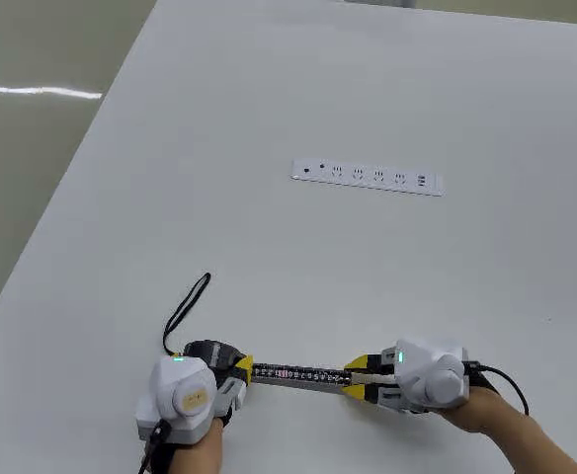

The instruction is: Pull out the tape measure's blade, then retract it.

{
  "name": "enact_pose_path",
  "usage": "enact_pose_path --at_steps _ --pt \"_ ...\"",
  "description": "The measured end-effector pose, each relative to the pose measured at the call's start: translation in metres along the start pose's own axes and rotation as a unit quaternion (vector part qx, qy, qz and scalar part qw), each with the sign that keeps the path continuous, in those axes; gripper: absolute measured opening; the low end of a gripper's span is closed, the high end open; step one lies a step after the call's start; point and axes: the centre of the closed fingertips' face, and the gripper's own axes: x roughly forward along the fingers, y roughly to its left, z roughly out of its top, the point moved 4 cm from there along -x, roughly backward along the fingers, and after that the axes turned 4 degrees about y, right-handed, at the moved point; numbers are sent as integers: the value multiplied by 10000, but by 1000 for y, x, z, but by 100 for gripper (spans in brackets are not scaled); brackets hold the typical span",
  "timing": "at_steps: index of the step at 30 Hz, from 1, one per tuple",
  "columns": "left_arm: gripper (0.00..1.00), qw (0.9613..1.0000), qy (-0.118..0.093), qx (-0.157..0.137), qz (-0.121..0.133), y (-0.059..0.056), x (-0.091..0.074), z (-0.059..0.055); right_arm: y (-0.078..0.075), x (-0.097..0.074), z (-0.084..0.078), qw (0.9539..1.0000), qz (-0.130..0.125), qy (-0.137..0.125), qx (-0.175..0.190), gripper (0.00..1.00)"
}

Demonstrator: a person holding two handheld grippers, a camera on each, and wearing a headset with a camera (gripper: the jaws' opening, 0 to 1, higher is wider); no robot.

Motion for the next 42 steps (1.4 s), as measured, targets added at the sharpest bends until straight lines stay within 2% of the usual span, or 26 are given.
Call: enact_pose_path --at_steps 42 --pt "61 10000 15 20 -31 1 1 -1 3 19 11 10000 76 -52 2 12"
